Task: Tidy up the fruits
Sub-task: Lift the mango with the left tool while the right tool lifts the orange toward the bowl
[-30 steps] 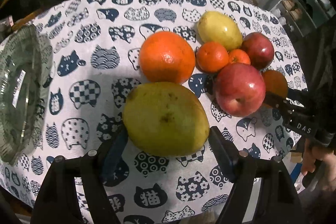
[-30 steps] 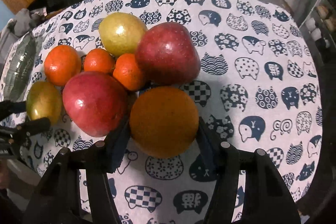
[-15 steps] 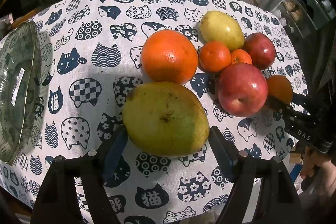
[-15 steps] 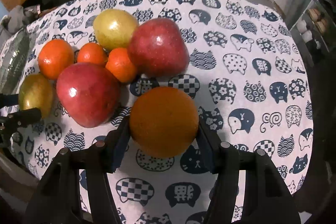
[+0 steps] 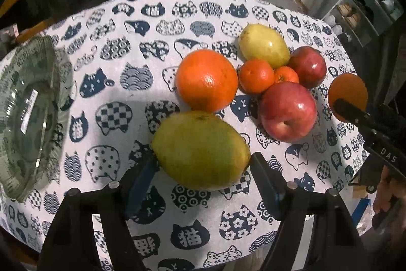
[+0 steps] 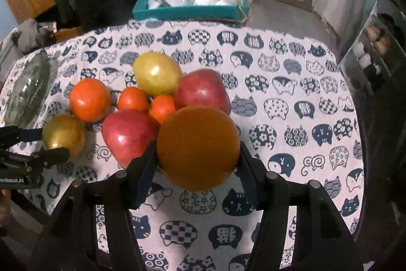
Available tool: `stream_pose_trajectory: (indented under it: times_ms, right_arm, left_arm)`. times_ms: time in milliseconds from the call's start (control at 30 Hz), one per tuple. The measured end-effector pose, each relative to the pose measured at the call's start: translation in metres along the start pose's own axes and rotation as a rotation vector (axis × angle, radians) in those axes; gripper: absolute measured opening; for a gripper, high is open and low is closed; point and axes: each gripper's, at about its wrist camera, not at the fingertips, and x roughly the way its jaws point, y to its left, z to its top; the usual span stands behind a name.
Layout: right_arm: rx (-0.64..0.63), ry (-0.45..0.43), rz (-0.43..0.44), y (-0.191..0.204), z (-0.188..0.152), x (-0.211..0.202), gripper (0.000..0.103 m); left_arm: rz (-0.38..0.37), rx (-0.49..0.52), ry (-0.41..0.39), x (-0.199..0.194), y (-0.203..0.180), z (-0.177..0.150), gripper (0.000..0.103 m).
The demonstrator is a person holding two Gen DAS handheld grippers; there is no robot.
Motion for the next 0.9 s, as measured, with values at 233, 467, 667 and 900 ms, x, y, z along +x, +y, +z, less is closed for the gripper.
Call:
stream_pose_trajectory:
  times_ms: [233, 467, 667, 900]
  right_arm:
    - [0.0, -0.002, 0.005, 0.006, 0.006, -0.002, 0.06]
    - [0.003, 0.011, 0.016, 0.007, 0.004, 0.001, 0.06]
    - [0.015, 0.012, 0.018, 0.002, 0.002, 0.002, 0.06]
    - [0.013, -0.016, 0.008, 0.002, 0.005, -0.003, 0.06]
  left_arm:
    - [0.0, 0.023, -0.007, -0.001, 0.001, -0.002, 0.077]
    - [-0.066, -0.019, 0.034, 0.018, 0.004, 0.004, 0.086]
    - [-0.062, -0.01, 0.03, 0.021, 0.002, 0.008, 0.086]
    - [-0.038, 0.007, 0.015, 0.014, -0.002, 0.004, 0.085]
